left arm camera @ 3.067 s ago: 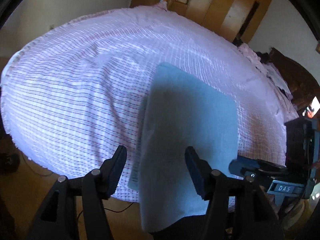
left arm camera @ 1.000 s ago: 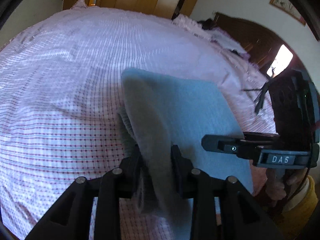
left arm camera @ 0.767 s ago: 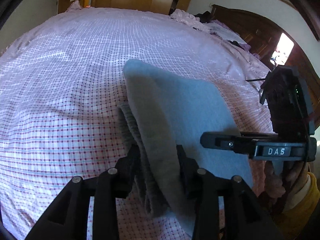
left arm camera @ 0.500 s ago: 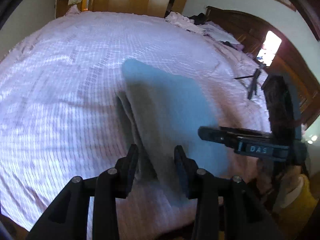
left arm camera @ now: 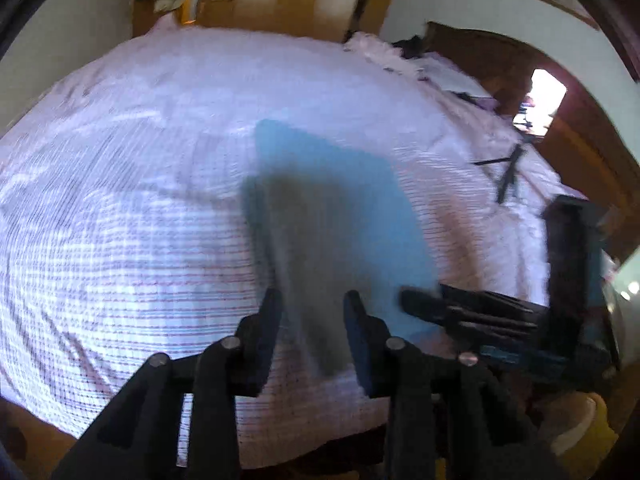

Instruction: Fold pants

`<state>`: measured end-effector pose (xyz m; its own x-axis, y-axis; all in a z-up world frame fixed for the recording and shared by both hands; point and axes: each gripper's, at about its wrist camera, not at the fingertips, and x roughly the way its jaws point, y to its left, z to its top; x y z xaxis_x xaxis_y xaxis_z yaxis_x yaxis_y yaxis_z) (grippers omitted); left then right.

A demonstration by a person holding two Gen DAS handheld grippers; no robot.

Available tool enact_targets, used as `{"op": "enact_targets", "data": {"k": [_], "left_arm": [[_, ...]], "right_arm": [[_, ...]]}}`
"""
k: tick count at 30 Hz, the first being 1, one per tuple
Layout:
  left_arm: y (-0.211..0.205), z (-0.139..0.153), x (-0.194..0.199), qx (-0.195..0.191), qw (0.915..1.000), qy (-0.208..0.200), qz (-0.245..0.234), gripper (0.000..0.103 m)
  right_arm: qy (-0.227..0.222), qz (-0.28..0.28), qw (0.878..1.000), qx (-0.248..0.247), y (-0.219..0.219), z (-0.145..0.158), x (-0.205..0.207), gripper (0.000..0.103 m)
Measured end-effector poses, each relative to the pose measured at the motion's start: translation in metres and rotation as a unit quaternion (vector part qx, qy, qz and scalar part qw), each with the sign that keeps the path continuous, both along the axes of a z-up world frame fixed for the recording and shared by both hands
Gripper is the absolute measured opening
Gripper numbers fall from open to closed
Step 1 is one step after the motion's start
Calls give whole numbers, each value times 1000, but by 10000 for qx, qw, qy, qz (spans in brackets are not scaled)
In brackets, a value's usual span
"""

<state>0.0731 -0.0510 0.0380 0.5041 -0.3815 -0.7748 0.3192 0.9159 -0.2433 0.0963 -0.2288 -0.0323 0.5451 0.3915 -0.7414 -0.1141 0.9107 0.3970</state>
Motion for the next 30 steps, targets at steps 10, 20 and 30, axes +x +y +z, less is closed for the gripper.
{"op": "enact_targets", "data": {"k": [10, 20, 30], "left_arm": [[-8, -40, 30, 480, 9961, 567, 475, 32], [50, -9, 34, -246, 9972, 45, 708, 12], [88, -67, 42, -583, 9854, 949, 1288, 25]], "right_arm": [[-48, 28, 10000, 11, -1, 6, -7, 36], [-506, 185, 9983, -235, 9, 36, -13, 36], [121, 228, 9989, -385, 24, 3, 10, 36]]}}
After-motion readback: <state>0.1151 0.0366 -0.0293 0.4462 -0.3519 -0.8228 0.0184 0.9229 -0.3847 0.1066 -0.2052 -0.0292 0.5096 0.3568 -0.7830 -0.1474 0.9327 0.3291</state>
